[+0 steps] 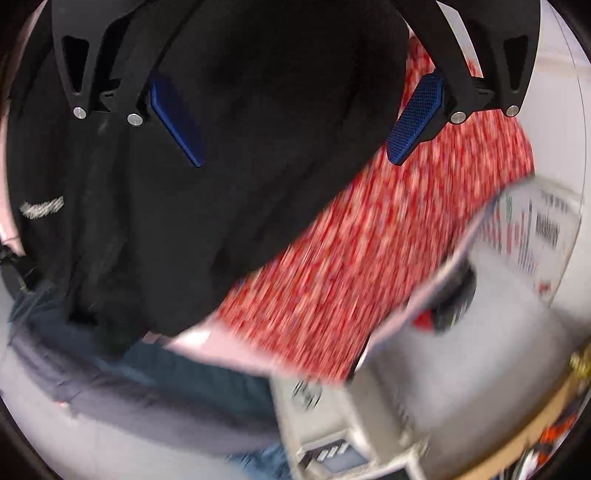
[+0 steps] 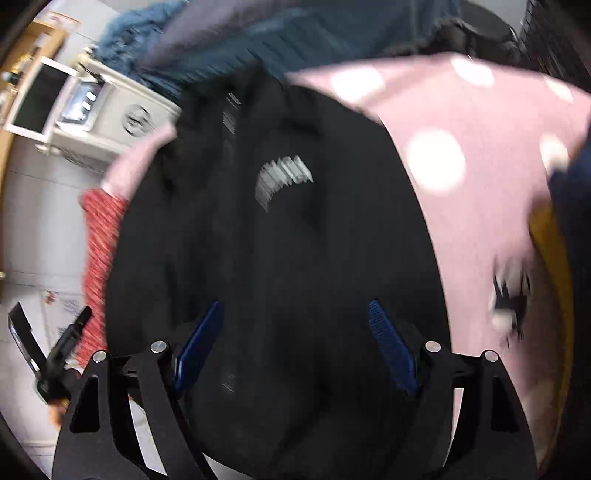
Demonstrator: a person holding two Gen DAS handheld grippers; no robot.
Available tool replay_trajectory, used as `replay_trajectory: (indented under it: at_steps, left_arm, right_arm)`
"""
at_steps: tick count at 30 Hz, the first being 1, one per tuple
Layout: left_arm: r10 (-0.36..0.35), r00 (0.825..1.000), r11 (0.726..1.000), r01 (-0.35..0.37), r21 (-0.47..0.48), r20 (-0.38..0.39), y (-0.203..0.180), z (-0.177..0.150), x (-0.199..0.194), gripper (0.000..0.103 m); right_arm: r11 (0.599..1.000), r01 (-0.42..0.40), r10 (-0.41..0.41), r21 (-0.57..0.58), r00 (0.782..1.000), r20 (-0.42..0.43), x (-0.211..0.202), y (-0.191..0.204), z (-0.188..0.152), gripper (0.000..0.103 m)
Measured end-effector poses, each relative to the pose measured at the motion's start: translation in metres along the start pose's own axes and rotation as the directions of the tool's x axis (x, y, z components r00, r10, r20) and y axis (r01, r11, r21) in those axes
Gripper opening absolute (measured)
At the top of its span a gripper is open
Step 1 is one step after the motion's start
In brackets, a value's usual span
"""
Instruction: Fold large clothes
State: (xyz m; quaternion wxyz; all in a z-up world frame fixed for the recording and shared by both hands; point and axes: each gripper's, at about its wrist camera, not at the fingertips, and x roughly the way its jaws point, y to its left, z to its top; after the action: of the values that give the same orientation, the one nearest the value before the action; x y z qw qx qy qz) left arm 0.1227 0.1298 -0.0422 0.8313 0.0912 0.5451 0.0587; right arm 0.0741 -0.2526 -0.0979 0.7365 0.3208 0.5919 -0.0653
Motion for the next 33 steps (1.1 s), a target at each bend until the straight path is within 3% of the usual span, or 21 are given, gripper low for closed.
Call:
replay_trajectory:
  at_steps: [3,8,14,16,20,22,23,25,28,30,33]
  left_arm:
    - [0.024,0.997,0.999,-0.027,-0.045,-0.076,0.026,-0.039,0.026,0.097]
    - [0.032,0.990,0.994,-0.045,-0.098,-0.134,0.057,-0.096,0.035,0.096]
    - [0.009,0.997,0.998,-0.014,-0.067,-0.083,0.054,-0.137,0.005,0.096]
    - [-0.031,0.998,0.999,0.030,-0.017,-0.062,0.038,-0.152,-0.006,0.097]
    - [-0.048,0.994,0.977,0.069,0.204,-0.102,-0.017,-0.188,-0.008,0.097]
    - [0.031,0.994,0.949,0.004,0.317,-0.104,-0.041,-0.205,0.003,0.097]
    - [0.135,0.988,0.918,-0.097,0.384,-0.073,-0.054,-0.217,0.013,0.097]
    - [0.232,0.972,0.877,-0.192,0.440,-0.037,-0.064,-0.230,0.032,0.088]
    - [0.203,0.976,0.893,-0.151,0.424,-0.081,-0.059,-0.228,0.040,0.054]
    - [0.223,0.973,0.896,-0.182,0.405,-0.056,-0.047,-0.215,0.033,0.010]
    - [0.227,0.974,0.928,-0.213,0.305,-0.012,-0.011,-0.180,0.011,0.005]
  right_arm:
    - [0.997,0.071,-0.072,-0.011,0.997,-0.041,0.012,-0.023,-0.035,0.081]
    - [0.990,0.140,-0.142,-0.025,0.985,-0.094,0.023,-0.051,-0.072,0.081]
    - [0.990,0.138,-0.141,-0.037,0.985,-0.102,0.024,-0.056,-0.088,0.081]
    - [0.989,0.136,-0.141,-0.056,0.985,-0.099,0.023,-0.053,-0.092,0.081]
    - [0.990,0.112,-0.120,-0.083,0.987,-0.109,0.020,-0.040,-0.106,0.081]
    - [0.990,0.102,-0.112,-0.096,0.987,-0.114,0.018,-0.035,-0.109,0.081]
    - [0.990,0.100,-0.111,-0.100,0.988,-0.112,0.017,-0.034,-0.111,0.081]
    - [0.990,0.096,-0.107,-0.104,0.988,-0.108,0.014,-0.035,-0.115,0.081]
    - [0.989,0.108,-0.117,-0.100,0.989,-0.092,0.007,-0.041,-0.120,0.081]
    - [0.989,0.113,-0.120,-0.094,0.990,-0.076,-0.001,-0.048,-0.123,0.081]
    - [0.990,0.126,-0.129,-0.069,0.990,-0.052,-0.009,-0.062,-0.127,0.081]
